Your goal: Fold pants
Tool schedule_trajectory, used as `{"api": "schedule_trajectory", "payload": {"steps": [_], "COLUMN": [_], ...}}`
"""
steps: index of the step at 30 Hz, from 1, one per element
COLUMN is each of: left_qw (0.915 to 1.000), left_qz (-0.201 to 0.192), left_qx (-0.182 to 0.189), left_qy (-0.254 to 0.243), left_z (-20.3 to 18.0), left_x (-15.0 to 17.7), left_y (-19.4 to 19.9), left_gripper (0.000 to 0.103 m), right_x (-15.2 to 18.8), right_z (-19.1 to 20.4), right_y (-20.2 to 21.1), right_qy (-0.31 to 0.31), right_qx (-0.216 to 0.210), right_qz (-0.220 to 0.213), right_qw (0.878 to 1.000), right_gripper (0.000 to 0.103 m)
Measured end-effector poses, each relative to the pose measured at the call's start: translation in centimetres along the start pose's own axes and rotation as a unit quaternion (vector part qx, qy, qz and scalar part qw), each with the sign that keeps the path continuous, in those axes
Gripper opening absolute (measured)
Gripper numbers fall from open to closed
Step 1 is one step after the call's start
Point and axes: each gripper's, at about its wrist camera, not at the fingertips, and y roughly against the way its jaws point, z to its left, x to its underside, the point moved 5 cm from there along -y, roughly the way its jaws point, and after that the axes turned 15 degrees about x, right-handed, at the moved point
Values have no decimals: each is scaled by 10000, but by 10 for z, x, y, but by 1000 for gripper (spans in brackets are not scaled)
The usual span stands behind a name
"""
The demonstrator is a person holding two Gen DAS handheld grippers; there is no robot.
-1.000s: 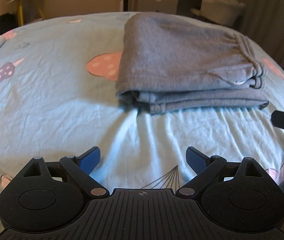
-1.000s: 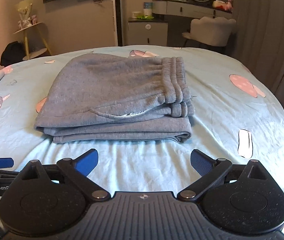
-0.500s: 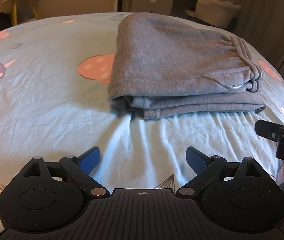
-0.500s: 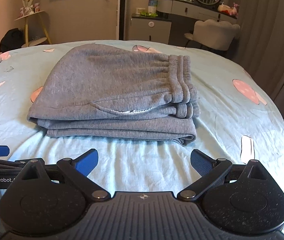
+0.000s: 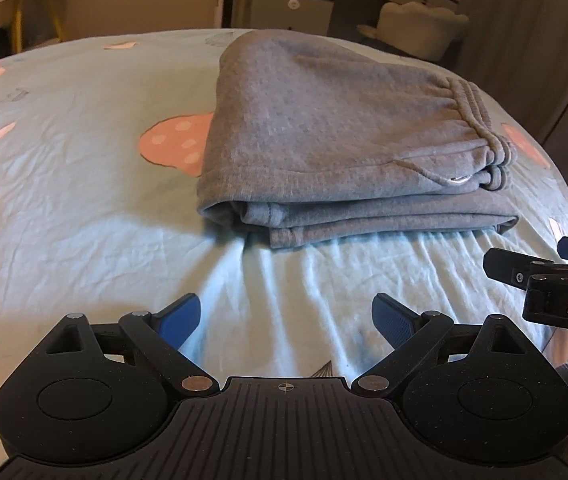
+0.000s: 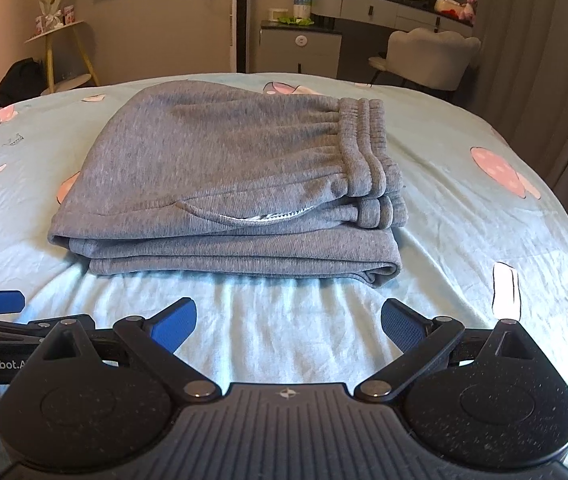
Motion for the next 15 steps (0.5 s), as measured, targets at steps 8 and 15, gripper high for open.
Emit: {"api": "schedule_trajectory", "payload": {"steps": [8, 15], "left_qw": [9999, 9999], "left_qz": [-37, -43], "left_qx": [77, 94], "left_qy": [62, 59], "left_z": [0, -1], "left_x": [0, 0], "left_y": [2, 4], "left_gripper": [96, 96], "right_x": [0, 0], "right_z": [-2, -2], "right_y": [2, 2], "right_qy": [-33, -27], "right_qx": [10, 1], "right_qz": [-30, -43], "right_qw": [10000, 10000], "right_gripper": [99, 99]}}
